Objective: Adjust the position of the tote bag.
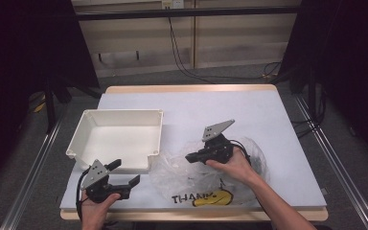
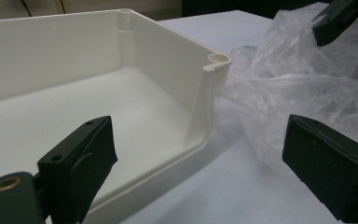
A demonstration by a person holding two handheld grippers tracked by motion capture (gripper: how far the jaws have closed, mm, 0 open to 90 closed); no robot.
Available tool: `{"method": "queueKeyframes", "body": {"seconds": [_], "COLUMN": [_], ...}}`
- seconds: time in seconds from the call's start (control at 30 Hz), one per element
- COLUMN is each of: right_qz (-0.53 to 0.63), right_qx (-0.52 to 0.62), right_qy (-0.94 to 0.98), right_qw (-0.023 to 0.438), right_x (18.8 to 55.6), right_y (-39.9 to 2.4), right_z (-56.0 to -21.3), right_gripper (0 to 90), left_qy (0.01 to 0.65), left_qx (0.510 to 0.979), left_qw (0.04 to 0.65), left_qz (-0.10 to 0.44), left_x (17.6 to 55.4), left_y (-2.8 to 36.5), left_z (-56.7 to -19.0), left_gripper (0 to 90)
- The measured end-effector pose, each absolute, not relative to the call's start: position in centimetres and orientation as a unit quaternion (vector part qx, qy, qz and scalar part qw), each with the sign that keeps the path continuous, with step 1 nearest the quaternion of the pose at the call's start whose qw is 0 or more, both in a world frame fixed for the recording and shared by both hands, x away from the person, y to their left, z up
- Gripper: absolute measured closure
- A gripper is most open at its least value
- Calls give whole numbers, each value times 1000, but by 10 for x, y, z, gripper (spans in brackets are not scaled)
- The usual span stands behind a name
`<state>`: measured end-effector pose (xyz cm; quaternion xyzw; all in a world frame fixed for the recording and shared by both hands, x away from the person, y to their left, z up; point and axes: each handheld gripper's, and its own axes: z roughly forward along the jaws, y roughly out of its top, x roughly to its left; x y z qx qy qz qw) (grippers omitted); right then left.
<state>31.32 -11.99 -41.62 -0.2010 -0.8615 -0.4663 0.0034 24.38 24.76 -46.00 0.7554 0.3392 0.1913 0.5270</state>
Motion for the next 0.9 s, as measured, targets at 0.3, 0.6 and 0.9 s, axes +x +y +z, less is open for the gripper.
{"method": "queueKeyframes", "body": {"seconds": [0.3,0.6,0.9], "right_qz": [-504,-531,-549], "right_qx": [-215,-228,-250], "right_qy": [-836,-816,-795], "right_qw": [-8,-34,-64], "right_x": [308,303,289], "right_y": [-140,-167,-207], "right_z": [-403,-389,-375], "right_gripper": [900,900,900], "left_qy": [341,340,329], "left_qx": [761,760,763], "left_qw": [521,524,531], "left_qz": [181,179,165], "left_x": [244,242,241], "left_y": [246,245,239], "left_z": [-459,-458,-456], "left_gripper": [97,109,139]}}
